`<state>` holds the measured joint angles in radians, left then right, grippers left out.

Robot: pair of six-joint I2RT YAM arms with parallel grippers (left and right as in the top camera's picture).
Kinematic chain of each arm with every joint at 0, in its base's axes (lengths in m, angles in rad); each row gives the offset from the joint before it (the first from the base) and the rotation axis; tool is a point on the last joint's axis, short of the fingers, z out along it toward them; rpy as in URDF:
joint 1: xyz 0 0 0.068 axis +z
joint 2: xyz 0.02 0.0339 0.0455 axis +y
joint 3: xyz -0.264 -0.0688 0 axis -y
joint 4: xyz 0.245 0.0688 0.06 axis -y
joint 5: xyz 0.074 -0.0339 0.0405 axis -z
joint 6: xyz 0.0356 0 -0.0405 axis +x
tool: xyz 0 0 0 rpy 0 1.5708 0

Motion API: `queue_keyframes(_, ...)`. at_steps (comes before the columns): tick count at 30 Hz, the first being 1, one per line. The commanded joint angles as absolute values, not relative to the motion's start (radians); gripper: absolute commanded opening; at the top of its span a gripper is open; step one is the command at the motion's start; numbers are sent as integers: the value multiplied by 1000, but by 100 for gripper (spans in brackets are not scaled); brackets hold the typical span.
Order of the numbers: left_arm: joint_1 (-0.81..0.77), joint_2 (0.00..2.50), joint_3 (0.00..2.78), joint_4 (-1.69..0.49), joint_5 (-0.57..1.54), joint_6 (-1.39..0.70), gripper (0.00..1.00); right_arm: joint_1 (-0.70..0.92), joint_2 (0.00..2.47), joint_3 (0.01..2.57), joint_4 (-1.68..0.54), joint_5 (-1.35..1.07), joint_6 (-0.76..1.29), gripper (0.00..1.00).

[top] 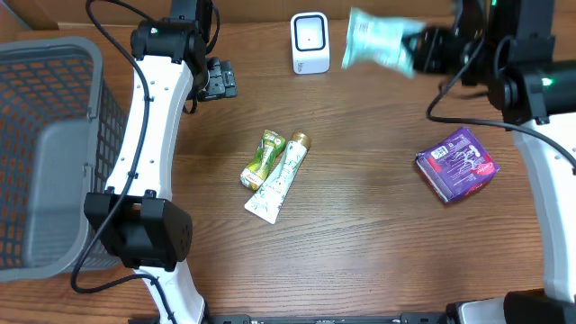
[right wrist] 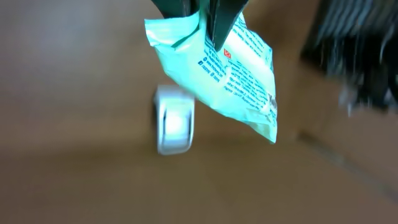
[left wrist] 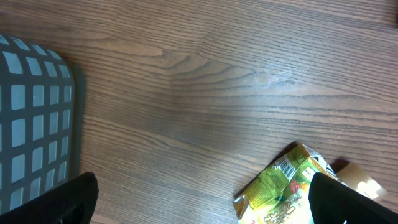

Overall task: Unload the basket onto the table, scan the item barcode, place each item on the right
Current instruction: 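Carry the mint-green pack with the right gripper up to the white scanner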

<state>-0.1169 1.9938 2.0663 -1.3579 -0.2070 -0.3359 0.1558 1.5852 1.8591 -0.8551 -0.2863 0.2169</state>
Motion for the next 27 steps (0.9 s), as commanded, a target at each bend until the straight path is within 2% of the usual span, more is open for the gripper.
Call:
queue_keyframes(1, -118, 1975, 2082, -1357, -217, -329, 100, 252, 1586, 1948, -783, 88, 124, 3)
queue_keyframes(5, -118, 1975, 2082, -1357, -217, -329, 99, 385, 1669, 1948, -624, 387, -119, 4)
queue_keyframes(11, -118, 1975, 2082, -1357, -217, -329, 100, 469, 1893, 1948, -389, 725, -414, 4)
queue_keyframes(18, -118, 1975, 2082, -1357, -217, -329, 100, 511, 2118, 1948, -200, 751, -840, 4)
queue_keyframes(27, -118, 1975, 2082, -1357, -217, -329, 100, 528, 2275, 1947, 49, 712, -1097, 4)
